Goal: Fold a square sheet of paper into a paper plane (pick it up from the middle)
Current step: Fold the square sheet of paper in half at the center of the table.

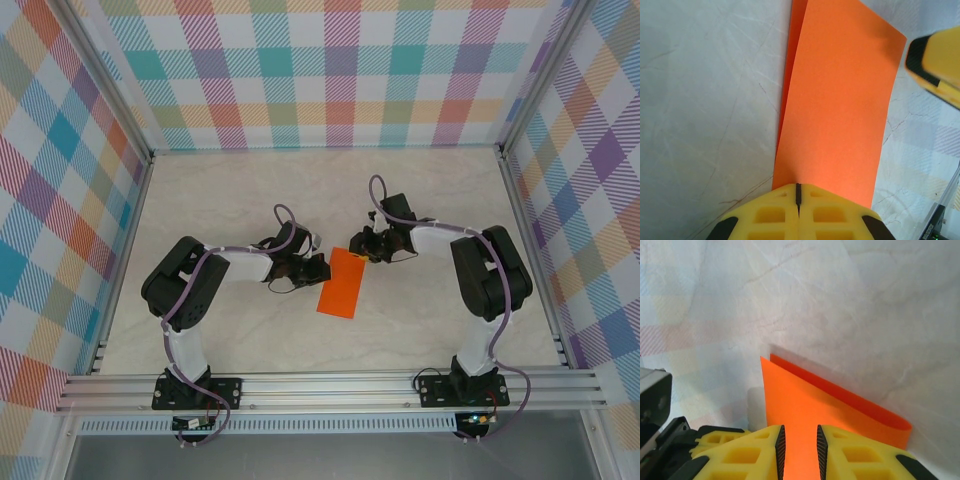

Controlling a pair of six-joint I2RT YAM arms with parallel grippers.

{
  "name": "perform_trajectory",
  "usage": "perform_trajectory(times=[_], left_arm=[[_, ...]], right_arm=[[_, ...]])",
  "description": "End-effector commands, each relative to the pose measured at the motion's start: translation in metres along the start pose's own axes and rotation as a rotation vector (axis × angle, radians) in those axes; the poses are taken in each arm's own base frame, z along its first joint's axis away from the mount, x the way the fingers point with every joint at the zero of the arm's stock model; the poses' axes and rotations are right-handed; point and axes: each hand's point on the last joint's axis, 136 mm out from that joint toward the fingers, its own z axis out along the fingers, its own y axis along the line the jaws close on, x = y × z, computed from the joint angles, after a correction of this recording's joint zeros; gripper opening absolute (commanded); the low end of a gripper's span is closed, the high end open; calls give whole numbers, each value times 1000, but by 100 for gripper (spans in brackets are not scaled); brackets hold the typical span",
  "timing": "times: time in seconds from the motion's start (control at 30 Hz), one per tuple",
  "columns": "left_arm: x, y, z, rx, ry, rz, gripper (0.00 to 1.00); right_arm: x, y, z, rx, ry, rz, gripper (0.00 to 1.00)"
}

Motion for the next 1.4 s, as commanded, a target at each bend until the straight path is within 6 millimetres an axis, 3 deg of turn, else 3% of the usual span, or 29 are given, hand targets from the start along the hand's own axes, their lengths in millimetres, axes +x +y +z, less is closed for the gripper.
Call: perform_trajectory(times=[0.0,0.1,0.2,0.47,0.57,0.73,1.0,1.17,1.3,1.37], left_arm=[[41,68,11,-246,104,-68,0],[40,67,11,-246,102,-67,0],[39,67,10,-249,100,-61,0],[39,68,9,-258,103,-59,0],[39,66,8,-251,101,-59,0],[41,68,9,-249,106,-61,0],[42,68,12,-237,107,-71,0],[41,62,8,-214,91,-85,0],[39,41,2,-121,67,-109,0],[38,33,-3,-100,50,-113,0]], right_arm=[[6,-25,13,64,42,20,26],[15,-45,25,101,74,57,26],[20,-48,29,85,85,70,26],[-9,-9,1,-7,28,22,27],[-17,-5,-3,-12,30,-2,27],[-12,-23,9,30,51,19,27],[13,-61,27,105,108,105,27],[-2,-35,10,71,82,54,27],[-12,4,-17,-6,48,-30,31],[-12,13,-33,1,16,-54,35]])
